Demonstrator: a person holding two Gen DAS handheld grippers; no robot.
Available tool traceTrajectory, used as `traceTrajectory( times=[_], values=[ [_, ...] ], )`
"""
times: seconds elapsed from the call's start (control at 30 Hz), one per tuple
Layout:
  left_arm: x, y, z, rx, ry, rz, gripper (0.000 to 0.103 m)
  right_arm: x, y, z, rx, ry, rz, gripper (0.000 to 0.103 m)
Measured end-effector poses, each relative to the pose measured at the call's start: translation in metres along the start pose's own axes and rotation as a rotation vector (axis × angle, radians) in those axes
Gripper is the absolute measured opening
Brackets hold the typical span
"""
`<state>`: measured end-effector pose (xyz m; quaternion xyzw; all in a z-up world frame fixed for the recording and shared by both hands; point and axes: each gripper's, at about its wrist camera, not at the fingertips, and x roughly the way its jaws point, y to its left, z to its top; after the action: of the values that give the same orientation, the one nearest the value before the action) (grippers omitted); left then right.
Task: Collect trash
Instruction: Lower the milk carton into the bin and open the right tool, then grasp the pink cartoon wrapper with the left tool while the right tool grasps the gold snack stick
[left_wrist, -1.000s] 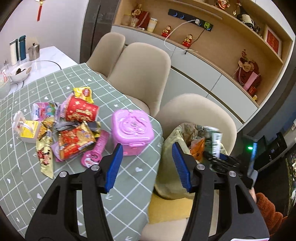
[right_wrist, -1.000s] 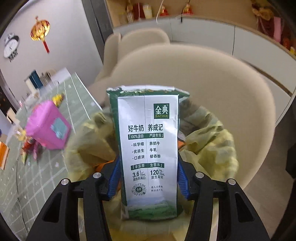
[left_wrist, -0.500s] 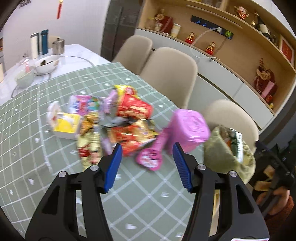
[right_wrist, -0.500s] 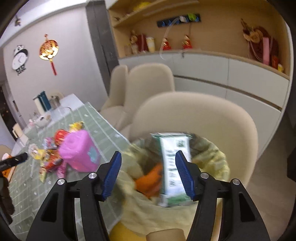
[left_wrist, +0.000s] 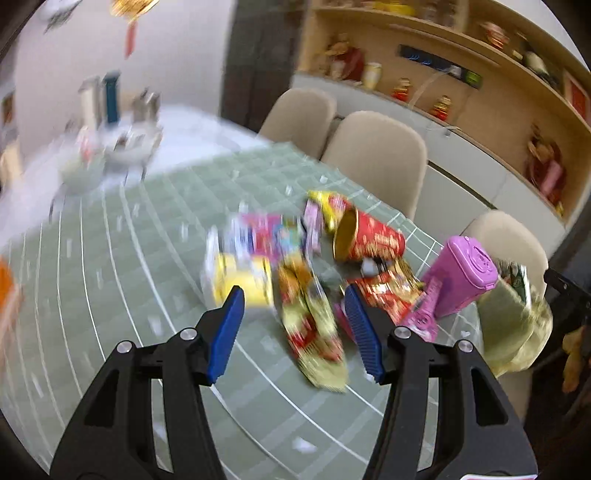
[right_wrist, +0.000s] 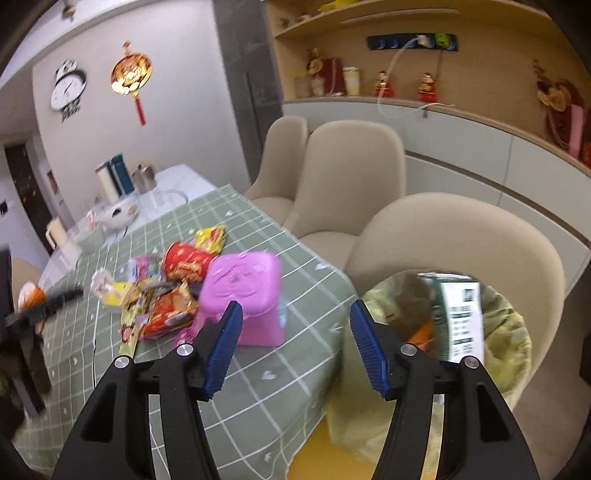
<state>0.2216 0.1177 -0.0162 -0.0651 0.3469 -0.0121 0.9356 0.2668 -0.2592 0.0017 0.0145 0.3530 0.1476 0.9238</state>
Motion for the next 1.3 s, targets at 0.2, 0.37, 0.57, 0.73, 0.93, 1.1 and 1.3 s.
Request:
traceTrajectory(
  times=[0.2, 0.37, 0.57, 0.73, 0.93, 1.1, 1.3],
  values=[
    [0.034, 0.052, 0.059, 0.207, 0.031, -0.147, 0.054, 0.018, 0.040, -0.011, -0.063, 0.043, 0.023, 0.057],
    [0.110, 0.096, 0.079, 0.188, 0.215, -0.244, 0.054, 0.037, 0.078, -0.024, -0.070, 0.082, 0.004, 0.057],
    [0.179, 0.095, 0.065, 0.181, 0.339, -0.324, 0.054, 0.048, 0.112, -0.039, -0.119, 0.138, -0.025, 0.057],
    [0.192, 0.074, 0.057, 0.238, 0.378, -0.356, 0.022, 0.056, 0.123, -0.044, -0.141, 0.181, -0.050, 0.057],
    [0.150, 0.072, 0.070, 0.188, 0.268, -0.327, 0.008, 0.069, 0.130, -0.042, -0.109, 0.192, -0.035, 0.057],
    [0.097, 0.087, 0.084, 0.056, 0.178, -0.253, 0.008, 0.077, 0.143, -0.035, -0.124, 0.178, -0.007, 0.057],
    [0.031, 0.102, 0.071, -0.092, 0.108, -0.184, 0.008, 0.097, 0.179, -0.025, -0.191, 0.180, -0.009, 0.057]
  ],
)
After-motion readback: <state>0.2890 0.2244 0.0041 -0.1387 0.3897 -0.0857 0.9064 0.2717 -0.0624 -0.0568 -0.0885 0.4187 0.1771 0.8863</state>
